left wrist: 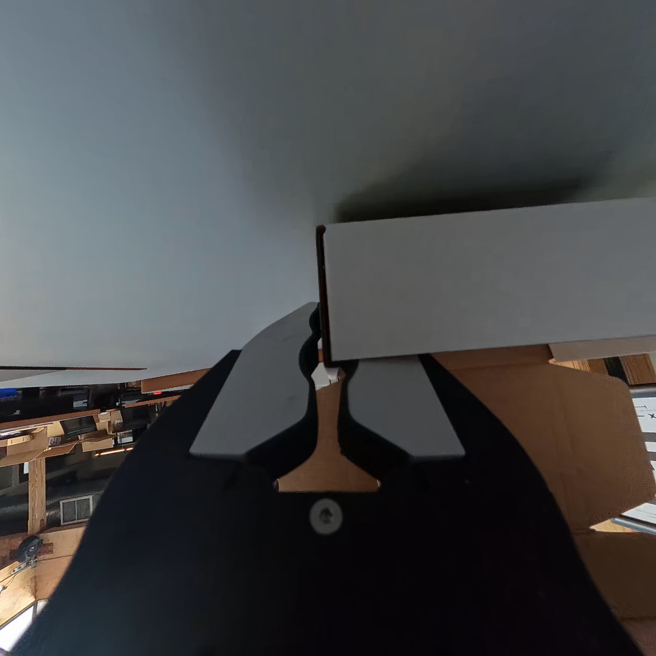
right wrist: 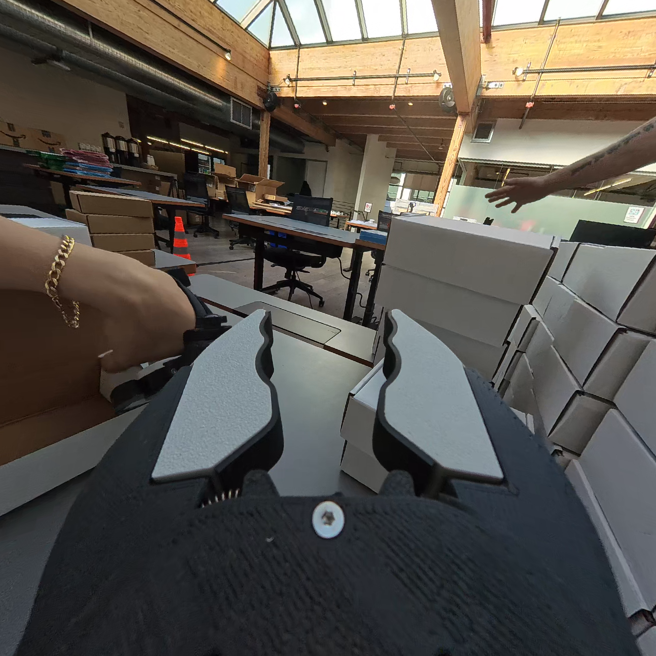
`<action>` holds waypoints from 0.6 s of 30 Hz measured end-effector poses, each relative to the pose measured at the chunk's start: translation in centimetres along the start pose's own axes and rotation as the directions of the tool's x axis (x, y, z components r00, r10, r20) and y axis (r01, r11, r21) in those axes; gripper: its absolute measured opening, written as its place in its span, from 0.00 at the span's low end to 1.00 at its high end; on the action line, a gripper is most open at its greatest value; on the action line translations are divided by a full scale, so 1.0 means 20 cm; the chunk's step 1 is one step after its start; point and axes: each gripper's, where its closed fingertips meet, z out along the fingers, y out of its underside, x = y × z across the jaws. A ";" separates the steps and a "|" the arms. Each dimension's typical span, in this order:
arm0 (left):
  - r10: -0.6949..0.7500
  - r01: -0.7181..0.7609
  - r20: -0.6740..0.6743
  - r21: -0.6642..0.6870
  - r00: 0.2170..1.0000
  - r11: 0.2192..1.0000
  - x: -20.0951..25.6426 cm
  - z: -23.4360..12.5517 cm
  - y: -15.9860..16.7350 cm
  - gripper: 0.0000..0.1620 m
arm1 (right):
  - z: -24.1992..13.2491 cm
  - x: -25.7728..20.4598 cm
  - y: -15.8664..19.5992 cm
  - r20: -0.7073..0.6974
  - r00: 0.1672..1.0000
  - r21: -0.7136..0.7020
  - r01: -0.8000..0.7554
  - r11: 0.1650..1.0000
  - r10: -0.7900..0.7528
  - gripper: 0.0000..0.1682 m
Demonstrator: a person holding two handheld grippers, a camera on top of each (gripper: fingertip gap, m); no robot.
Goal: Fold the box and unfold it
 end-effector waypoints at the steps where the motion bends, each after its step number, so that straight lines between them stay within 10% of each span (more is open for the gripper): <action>1: -0.004 0.004 -0.005 -0.013 1.000 1.000 0.00 0.00 -0.01 0.04 | 0.00 0.00 0.00 0.002 1.000 -0.003 0.003 1.000 -0.003 0.36; 18: 0.051 -0.060 0.128 0.070 0.990 0.996 -0.02 -0.01 -0.05 0.06 | 0.01 0.00 0.06 0.019 0.999 -0.053 0.028 0.998 -0.027 0.36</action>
